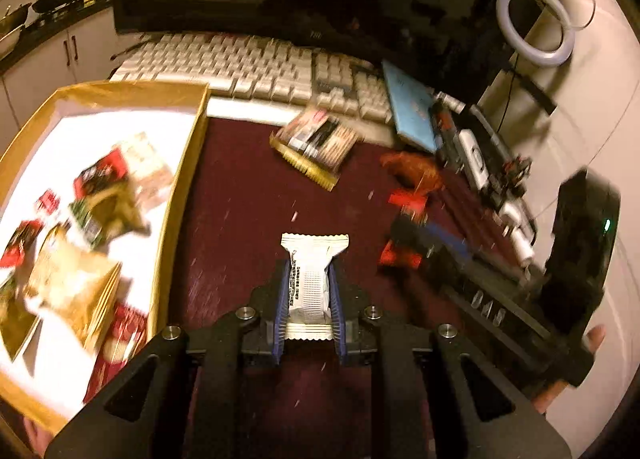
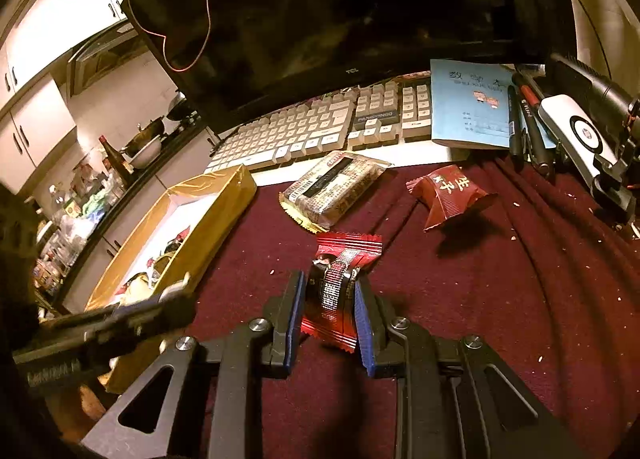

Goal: Organize snacks
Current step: 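Grasp the white bar packet with the left tool while the right tool holds the red candy, then carry both packets over the white tray and open both tools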

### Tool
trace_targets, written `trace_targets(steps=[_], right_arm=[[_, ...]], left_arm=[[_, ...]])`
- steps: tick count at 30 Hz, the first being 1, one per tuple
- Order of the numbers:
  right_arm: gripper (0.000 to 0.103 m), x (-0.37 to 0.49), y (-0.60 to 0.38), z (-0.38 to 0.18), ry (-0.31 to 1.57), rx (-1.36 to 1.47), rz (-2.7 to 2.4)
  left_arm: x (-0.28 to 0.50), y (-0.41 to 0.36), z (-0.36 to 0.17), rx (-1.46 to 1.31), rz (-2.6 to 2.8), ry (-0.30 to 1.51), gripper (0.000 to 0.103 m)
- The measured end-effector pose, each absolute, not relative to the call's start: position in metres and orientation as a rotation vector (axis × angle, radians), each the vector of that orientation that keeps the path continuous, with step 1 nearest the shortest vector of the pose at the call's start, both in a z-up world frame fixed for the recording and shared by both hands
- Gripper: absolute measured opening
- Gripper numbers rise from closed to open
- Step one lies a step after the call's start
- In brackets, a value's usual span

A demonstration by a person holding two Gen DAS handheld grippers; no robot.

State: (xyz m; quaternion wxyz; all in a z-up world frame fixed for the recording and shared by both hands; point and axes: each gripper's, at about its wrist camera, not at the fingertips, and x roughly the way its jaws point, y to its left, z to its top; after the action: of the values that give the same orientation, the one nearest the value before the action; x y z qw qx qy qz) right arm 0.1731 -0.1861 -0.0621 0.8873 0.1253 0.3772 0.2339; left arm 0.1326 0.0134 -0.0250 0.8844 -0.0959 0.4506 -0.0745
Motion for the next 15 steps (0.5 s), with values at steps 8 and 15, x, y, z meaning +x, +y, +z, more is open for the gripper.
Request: trace_targets(steps=[8, 15], right_arm=[[0.024, 0.173, -0.185, -0.061, 0.779, 0.236, 0.481], [0.024, 0.169, -0.184, -0.057, 0.779, 0.258, 0.492]], left_arm=[[0.112, 0.025, -0.014, -0.203, -0.149, 0.888, 0.016], [0.096, 0.035, -0.005, -0.228, -0.163, 0.865, 0.016]])
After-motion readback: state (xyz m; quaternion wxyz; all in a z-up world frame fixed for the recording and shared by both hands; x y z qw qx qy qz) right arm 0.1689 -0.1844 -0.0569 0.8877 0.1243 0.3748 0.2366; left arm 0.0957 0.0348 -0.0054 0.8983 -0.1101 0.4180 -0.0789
